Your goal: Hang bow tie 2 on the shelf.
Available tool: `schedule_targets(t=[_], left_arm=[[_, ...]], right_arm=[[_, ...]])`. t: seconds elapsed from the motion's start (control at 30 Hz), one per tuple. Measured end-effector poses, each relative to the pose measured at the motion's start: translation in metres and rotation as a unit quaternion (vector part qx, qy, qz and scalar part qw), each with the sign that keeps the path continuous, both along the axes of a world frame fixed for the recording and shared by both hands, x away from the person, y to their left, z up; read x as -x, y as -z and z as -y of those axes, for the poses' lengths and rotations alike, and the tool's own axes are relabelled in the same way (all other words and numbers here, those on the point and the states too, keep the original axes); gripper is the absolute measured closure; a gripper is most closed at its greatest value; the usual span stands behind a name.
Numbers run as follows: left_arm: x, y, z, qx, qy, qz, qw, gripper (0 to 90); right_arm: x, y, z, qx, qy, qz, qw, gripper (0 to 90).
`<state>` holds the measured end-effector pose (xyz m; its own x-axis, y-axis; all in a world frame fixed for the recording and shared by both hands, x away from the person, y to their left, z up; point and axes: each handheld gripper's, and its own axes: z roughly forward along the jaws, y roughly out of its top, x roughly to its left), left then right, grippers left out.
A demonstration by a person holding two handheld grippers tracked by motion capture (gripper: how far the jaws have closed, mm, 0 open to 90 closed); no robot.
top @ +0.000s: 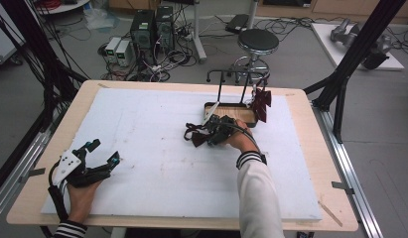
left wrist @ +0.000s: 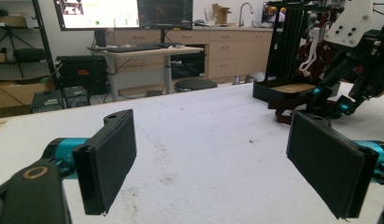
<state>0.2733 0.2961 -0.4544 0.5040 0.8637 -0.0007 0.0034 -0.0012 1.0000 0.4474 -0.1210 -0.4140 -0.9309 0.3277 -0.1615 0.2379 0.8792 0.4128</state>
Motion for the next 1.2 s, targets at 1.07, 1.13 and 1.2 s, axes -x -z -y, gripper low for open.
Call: schedule_targets(t=[1.07, 1.13, 1.2], left_arm=[[0.000, 0.000, 0.000, 0.002, -0.001, 0.000, 1.0000, 16.4], [0.000, 0.000, 0.000, 0.000, 0.000, 0.000, 1.0000, 16.4], [0.000, 0.000, 0.000, -0.001, 0.000, 0.000, 1.0000, 16.4]], right_arm=[[0.005, -0.012, -0.003, -0.018, 0.004, 0.032, 0.9993, 77.5], [0.006, -0.016, -0.001, -0.026, 0.003, 0.039, 0.9989, 77.8], [0.007, -0.020, 0.001, -0.035, 0.005, 0.045, 0.9984, 78.2]])
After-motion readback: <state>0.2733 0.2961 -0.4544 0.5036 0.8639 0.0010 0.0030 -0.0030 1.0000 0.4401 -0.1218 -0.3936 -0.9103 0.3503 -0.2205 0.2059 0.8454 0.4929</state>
